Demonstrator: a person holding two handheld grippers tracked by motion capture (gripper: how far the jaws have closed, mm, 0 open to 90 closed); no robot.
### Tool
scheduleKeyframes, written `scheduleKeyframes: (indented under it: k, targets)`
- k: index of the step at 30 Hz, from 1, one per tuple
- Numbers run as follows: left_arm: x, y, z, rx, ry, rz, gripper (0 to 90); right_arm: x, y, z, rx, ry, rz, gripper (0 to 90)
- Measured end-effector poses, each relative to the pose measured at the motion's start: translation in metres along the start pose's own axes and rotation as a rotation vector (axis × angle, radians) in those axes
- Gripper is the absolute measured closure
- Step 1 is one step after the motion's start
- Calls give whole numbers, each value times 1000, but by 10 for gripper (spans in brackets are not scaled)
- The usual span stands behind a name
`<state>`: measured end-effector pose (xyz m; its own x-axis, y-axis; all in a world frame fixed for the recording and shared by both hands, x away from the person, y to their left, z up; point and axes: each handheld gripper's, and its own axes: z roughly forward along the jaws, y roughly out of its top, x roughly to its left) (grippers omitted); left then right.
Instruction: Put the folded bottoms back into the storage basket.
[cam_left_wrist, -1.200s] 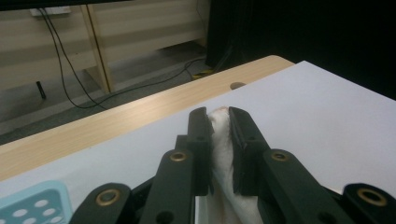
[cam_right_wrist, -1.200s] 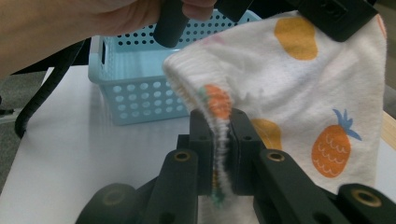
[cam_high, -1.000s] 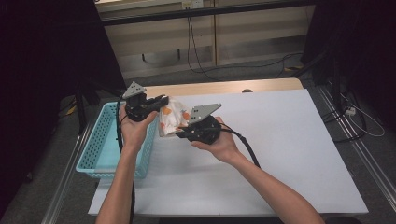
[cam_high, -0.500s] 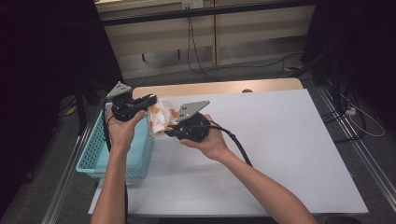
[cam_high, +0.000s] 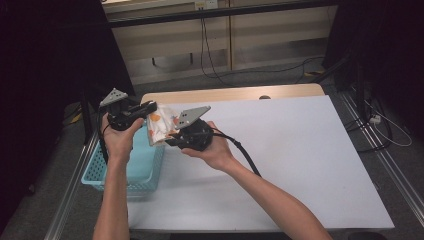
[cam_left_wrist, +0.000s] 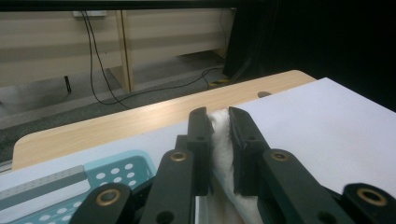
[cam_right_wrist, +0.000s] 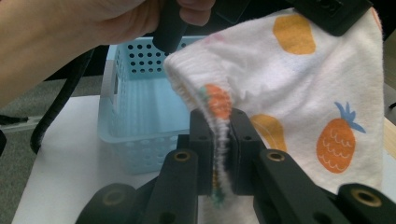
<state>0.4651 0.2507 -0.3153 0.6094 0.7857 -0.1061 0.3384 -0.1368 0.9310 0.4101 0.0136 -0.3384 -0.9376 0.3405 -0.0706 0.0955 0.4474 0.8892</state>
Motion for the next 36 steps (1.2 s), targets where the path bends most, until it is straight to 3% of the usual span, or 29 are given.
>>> scheduleKeyframes:
  k: [23,28,36]
  targets:
    - [19,0,-18,-23,38,-22,802,7,21,28,-5,36,-3,822]
    - [25,-2,-24,-47,39,-39,802,8,25,34,-2,41,-9,822]
    - [30,-2,-30,-40,57,-37,802,11,31,43,-2,51,-19,822]
